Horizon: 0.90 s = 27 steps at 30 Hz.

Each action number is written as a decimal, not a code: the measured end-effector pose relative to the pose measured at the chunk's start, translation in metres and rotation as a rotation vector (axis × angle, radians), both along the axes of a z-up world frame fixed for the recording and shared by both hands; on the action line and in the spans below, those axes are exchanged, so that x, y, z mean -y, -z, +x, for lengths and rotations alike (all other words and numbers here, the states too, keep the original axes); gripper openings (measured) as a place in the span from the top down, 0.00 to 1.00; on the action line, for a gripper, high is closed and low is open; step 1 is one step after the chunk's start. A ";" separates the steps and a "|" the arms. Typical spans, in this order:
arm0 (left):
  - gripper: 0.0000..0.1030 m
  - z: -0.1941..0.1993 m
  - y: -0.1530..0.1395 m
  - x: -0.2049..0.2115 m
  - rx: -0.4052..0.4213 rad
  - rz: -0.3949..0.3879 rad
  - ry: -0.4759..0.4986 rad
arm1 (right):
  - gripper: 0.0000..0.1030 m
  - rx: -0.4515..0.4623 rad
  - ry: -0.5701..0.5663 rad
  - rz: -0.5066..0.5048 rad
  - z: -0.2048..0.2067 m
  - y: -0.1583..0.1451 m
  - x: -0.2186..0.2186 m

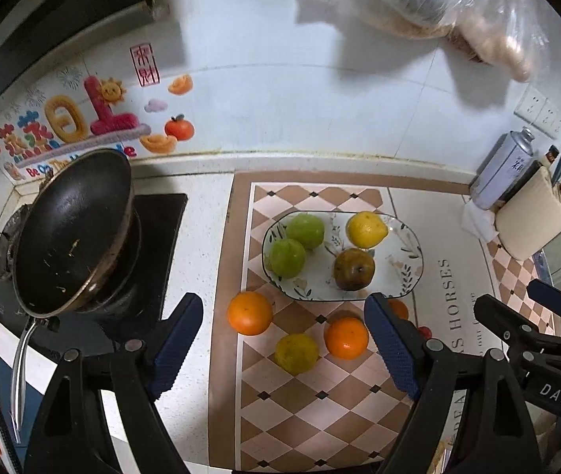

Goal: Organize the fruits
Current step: 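Move both open tools back toward the oranges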

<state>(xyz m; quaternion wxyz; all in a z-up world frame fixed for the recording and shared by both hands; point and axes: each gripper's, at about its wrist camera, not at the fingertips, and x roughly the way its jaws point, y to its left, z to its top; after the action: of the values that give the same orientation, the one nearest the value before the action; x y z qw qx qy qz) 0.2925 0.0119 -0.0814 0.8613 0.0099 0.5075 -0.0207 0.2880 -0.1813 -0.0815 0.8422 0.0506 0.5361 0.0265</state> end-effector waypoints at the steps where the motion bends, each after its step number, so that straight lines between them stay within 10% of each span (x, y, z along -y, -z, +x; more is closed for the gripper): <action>1: 0.19 -0.002 -0.003 0.000 0.009 0.001 0.001 | 0.10 0.006 0.003 0.001 -0.003 -0.004 0.000; 11: 0.19 -0.009 -0.003 -0.009 0.020 0.020 -0.022 | 0.10 -0.031 0.020 0.081 -0.005 0.010 -0.004; 20: 0.05 0.011 0.057 -0.057 -0.100 0.114 -0.125 | 0.10 -0.309 0.070 0.300 0.029 0.137 -0.022; 27: 0.05 0.041 0.131 -0.083 -0.312 0.013 -0.173 | 0.13 -0.444 0.129 0.330 0.048 0.219 -0.039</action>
<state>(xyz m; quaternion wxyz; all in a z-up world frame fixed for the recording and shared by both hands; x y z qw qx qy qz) 0.3339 0.0945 -0.2124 0.7705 -0.0317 0.6342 0.0555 0.3355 -0.1421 -0.3006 0.6844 0.2256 0.6916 0.0482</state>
